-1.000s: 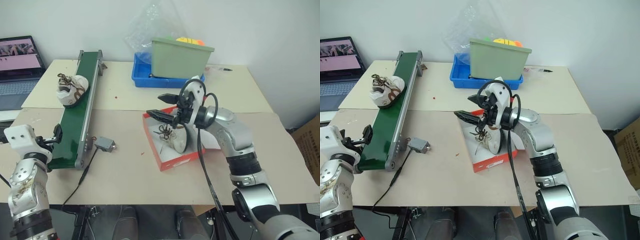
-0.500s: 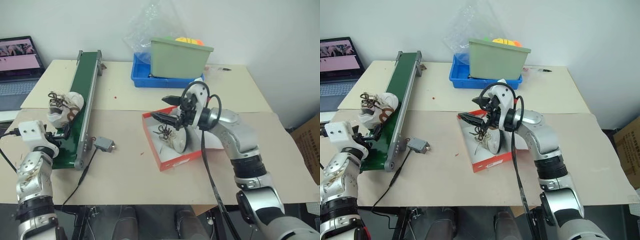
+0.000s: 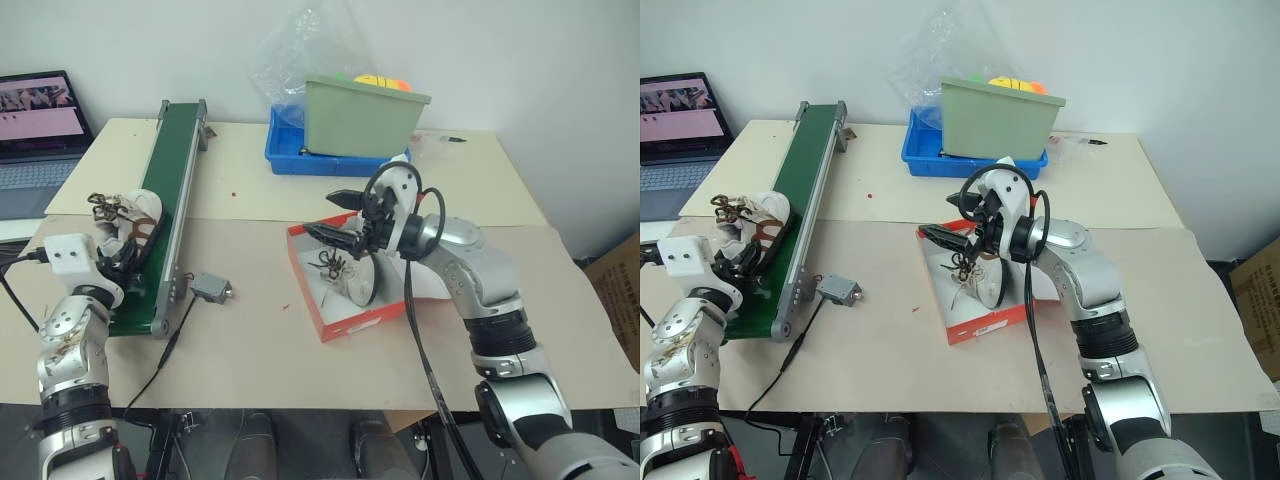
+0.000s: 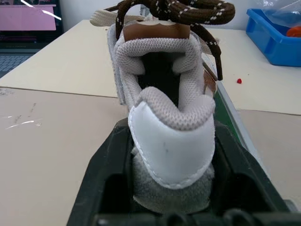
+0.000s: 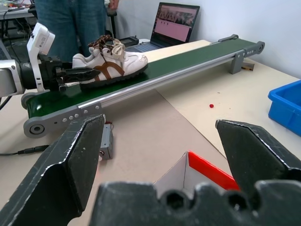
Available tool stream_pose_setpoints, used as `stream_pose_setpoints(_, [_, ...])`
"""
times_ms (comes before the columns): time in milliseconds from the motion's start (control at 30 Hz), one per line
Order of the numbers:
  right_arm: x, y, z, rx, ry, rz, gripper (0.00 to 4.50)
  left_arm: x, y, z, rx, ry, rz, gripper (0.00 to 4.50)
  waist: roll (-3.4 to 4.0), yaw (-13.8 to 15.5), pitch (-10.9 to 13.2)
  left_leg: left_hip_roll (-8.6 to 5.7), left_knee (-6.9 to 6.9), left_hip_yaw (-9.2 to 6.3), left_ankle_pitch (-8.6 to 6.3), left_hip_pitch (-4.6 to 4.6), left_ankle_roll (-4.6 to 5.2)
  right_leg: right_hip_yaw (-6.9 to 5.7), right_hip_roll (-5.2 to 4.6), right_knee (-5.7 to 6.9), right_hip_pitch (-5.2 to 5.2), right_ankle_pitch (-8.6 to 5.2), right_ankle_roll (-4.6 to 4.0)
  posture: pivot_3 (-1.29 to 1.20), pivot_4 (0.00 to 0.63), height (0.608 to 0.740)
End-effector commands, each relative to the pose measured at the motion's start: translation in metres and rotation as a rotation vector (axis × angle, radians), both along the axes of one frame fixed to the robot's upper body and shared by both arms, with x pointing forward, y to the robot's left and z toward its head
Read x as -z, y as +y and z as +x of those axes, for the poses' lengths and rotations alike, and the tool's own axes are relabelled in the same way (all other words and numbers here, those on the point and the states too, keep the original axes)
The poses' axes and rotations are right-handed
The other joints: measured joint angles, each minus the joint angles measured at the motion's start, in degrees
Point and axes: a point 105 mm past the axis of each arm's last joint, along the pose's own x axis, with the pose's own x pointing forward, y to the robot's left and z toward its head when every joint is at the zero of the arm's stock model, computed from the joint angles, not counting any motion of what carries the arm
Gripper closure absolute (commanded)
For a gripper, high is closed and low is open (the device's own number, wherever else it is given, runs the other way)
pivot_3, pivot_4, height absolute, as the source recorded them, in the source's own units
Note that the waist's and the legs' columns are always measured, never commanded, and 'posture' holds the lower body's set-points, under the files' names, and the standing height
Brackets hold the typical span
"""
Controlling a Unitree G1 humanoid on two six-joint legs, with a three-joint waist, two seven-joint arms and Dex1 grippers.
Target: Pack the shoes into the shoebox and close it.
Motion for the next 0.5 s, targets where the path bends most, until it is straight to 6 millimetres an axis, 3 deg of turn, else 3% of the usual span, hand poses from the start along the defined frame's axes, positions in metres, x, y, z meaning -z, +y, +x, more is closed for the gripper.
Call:
stream_pose_setpoints(33, [-0.023, -0.003, -0.002, 0.000, 0.029, 0.105, 0.00, -0.063, -0.048, 0.009, 0.118, -0.197, 0.099, 3.02, -0.01, 0.4, 0.0, 0.00, 0.01, 0.00, 0.00, 0.00, 0.00, 0.00, 0.00, 0.00, 0.01, 0.00, 0.00, 0.00, 0.150, 0.740])
stream_pose_setpoints(167, [-0.016, -0.017, 0.008, 0.055, 0.213, 0.149, 0.00, -0.098, -0.101, 0.010, 0.240, -0.315, 0.117, 3.02, -0.01, 1.0, 0.0, 0.00, 0.02, -0.01, 0.01, -0.01, -0.02, 0.00, 0.00, 0.02, 0.02, 0.00, 0.00, 0.00, 0.150, 0.740])
stream_pose_setpoints(267, [-0.019, -0.019, 0.014, 0.092, 0.264, 0.190, 0.00, -0.110, -0.134, 0.007, 0.313, -0.361, 0.103, 3.02, 0.00, 0.9, 0.0, -0.01, 0.03, 0.00, 0.01, 0.00, -0.02, 0.02, 0.01, 0.02, 0.03, 0.00, 0.00, 0.00, 0.150, 0.740])
stream_pose_setpoints(367, [-0.025, -0.019, 0.024, 0.141, 0.342, 0.288, 0.00, -0.114, -0.162, 0.002, 0.370, -0.388, 0.034, 3.02, 0.00, 0.3, 0.0, 0.00, 0.02, 0.00, 0.01, 0.01, -0.01, 0.04, 0.02, 0.03, 0.02, 0.00, 0.00, 0.00, 0.150, 0.740])
stream_pose_setpoints(500, [-0.023, -0.023, 0.034, 0.215, 0.452, 0.358, 0.00, -0.098, -0.192, -0.009, 0.424, -0.362, -0.068, 3.02, 0.00, -0.4, 0.0, -0.01, 0.05, -0.01, 0.01, 0.01, 0.00, 0.05, 0.01, 0.05, 0.03, 0.00, 0.01, 0.00, 0.150, 0.740])
